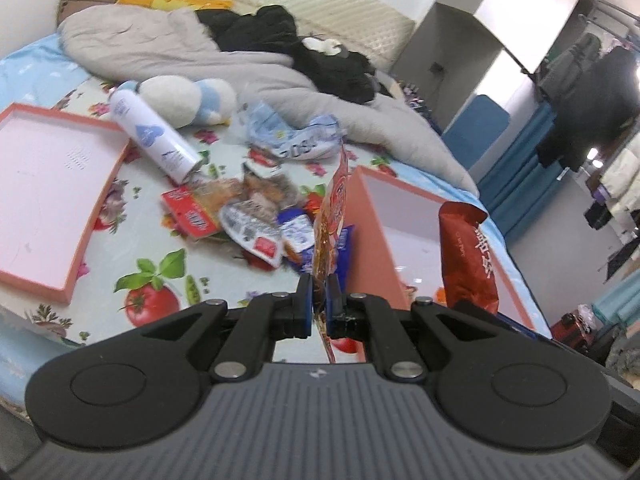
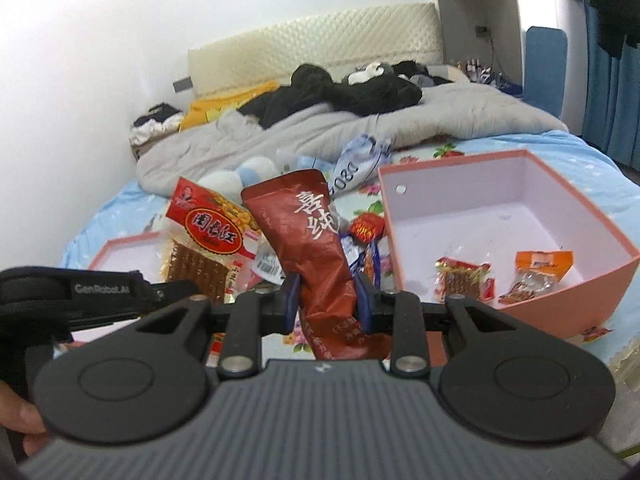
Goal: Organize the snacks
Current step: 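Carry both held snacks over the pink box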
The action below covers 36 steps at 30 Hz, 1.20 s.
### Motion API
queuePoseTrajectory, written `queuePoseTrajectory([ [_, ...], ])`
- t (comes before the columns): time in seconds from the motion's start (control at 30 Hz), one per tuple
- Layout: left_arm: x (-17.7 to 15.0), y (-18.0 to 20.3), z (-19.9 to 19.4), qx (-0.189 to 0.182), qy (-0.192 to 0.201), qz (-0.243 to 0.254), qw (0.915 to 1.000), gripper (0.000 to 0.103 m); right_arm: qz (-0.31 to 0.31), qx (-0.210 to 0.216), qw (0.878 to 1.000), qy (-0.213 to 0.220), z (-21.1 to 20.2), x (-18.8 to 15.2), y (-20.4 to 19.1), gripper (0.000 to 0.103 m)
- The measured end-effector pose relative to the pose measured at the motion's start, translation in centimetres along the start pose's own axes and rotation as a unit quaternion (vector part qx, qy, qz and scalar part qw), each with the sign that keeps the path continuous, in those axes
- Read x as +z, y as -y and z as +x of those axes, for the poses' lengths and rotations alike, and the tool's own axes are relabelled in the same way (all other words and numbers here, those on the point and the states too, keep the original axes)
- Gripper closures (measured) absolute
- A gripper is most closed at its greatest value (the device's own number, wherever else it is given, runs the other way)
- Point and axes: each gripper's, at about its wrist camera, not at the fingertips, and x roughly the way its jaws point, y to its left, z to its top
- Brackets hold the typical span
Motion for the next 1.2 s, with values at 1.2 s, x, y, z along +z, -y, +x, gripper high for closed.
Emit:
queuePoseTrajectory([
  [1.2,5.0,15.4,21.1,-0.061,-0.111,0.101,0.9868,0.096,0.07,-0.081,0.993,-0.041,9.1,3.5,17.6,0.07],
])
